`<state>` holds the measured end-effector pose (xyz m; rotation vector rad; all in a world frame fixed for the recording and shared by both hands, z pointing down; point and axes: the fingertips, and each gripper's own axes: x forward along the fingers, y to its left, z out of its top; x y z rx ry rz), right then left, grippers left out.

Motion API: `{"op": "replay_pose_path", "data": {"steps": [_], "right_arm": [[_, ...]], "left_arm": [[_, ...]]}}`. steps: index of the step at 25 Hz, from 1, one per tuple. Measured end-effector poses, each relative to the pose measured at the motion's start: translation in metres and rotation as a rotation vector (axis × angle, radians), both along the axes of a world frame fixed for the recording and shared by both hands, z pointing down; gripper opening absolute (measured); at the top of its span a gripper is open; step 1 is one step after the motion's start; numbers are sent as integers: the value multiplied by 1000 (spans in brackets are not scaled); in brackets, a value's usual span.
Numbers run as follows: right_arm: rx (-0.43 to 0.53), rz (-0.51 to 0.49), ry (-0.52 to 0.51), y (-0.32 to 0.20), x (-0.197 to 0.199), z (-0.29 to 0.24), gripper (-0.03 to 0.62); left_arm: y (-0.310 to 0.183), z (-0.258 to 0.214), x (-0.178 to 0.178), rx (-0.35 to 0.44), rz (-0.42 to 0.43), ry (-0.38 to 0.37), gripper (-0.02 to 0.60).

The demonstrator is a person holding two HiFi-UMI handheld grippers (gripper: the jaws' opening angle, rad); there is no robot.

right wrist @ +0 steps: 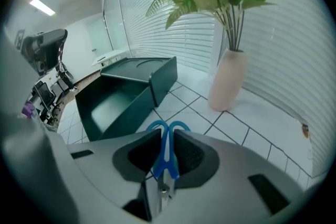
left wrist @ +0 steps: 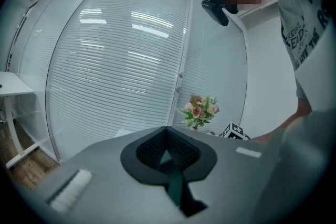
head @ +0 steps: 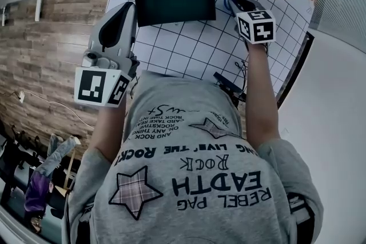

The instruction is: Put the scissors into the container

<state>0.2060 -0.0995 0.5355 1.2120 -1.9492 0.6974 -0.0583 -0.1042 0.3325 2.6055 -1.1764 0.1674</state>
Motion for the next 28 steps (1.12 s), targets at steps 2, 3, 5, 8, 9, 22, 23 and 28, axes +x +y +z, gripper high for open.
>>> {"op": "replay_pose_path", "data": {"steps": [2,3,5,8,9,22,23,28], "right_arm": [[19,10,-13,0,2,-6,86],[31,13,-20,0,2,-9,84],[56,21,-33,1,4,-16,84],[90,40,-47,2,7,-26,84],[100,47,-51,2,8,-29,84],[234,86,-86,2,16,-68,81],[245,85,-85,3,17,-71,81],[289,92,-91,6,19,-86,81]], "left_arm": [[0,-2,1,6,3,1,9],[0,-3,2,8,4,1,9],[0,-5,2,10,4,1,9],[2,-9,2,17,5,3,9],[2,-9,3,20,6,4,9],[5,-22,3,48,8,3,9],[5,-23,3,49,8,3,9],[9,-29,4,64,16,4,9]]}}
